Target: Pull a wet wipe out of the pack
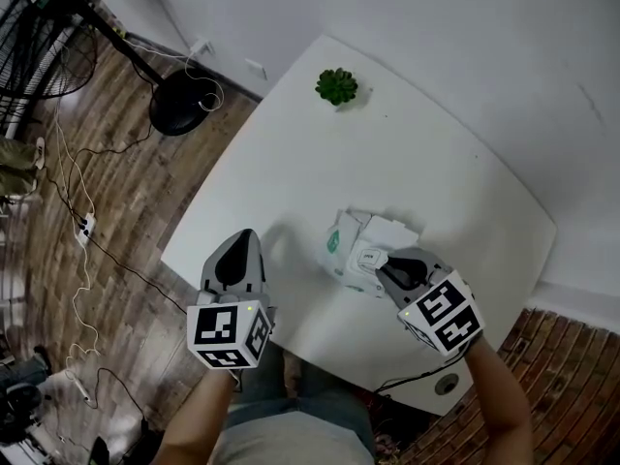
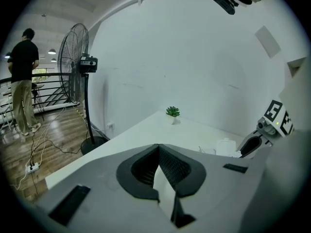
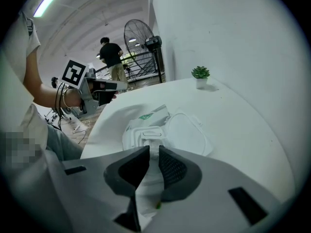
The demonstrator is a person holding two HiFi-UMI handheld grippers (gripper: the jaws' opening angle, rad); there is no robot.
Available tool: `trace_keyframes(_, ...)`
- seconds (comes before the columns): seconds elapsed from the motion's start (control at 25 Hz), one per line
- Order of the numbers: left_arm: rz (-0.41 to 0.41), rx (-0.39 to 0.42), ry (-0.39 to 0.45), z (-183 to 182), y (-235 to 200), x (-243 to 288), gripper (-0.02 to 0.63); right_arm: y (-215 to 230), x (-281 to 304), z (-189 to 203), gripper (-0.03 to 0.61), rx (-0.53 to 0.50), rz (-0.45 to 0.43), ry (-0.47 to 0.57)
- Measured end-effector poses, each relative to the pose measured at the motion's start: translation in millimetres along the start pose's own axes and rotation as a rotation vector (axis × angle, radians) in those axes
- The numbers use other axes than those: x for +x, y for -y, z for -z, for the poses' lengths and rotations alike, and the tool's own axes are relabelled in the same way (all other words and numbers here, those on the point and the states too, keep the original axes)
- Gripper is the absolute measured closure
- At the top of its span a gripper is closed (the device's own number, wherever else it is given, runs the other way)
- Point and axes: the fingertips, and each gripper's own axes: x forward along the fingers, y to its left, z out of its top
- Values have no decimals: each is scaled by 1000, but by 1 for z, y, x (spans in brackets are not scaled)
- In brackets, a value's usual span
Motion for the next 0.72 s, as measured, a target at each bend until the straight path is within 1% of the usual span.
trace_keyframes(0.36,9,2,-4,-1,4,3,611,0,2,2,549,7,-5,-18)
trace_keyframes(0.72,5,2,2,-4,2,2,612,0,4,3,566,23,-8,-29)
